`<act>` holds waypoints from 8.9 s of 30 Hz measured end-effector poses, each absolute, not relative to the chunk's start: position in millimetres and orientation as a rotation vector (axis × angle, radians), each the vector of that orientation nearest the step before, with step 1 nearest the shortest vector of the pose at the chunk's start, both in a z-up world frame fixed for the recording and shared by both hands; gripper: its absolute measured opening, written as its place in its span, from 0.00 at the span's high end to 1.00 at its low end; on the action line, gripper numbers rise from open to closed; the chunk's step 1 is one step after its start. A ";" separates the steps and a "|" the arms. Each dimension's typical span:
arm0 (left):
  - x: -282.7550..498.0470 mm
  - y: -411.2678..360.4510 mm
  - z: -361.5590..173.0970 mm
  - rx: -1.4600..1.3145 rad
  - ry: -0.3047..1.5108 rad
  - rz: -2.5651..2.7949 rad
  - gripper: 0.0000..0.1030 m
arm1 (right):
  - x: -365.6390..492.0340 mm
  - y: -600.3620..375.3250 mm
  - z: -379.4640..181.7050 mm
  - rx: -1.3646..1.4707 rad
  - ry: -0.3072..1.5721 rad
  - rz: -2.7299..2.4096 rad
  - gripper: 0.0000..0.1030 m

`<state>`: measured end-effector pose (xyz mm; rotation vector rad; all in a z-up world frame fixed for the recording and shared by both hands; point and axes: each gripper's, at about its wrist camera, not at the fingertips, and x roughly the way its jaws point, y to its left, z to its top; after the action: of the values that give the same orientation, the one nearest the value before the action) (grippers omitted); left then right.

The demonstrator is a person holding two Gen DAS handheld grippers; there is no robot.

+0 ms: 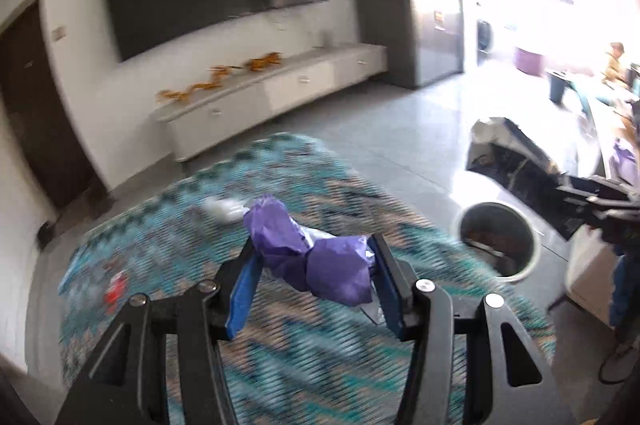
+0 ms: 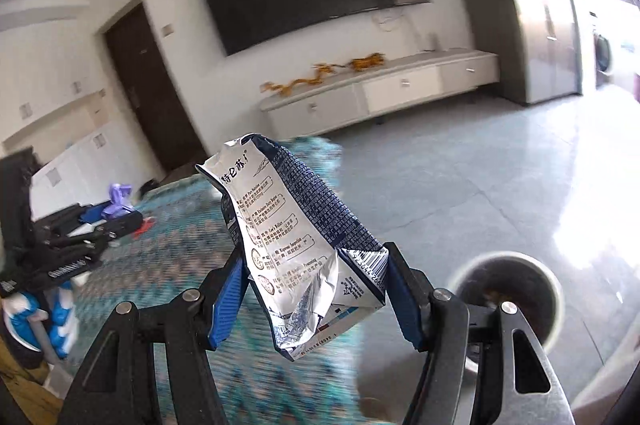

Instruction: Collect trash

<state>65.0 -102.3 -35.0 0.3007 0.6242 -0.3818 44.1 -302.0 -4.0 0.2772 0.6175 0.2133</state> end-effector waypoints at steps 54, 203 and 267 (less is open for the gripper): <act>143.3 -309.5 -74.5 0.247 0.848 -0.733 0.37 | 68.5 -441.9 -81.5 0.380 0.796 -0.142 0.32; 16.8 -16.3 -10.2 0.282 0.553 -0.180 0.84 | 45.5 -235.6 35.0 0.161 0.559 0.373 0.71; 139.7 -316.3 -96.5 0.279 0.934 -0.731 0.51 | 88.3 -432.4 -95.7 0.420 0.796 -0.076 0.42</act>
<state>139.7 -316.3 -96.5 0.2787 0.9340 -0.7314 88.3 -432.4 -95.7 0.4203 0.7960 -0.0762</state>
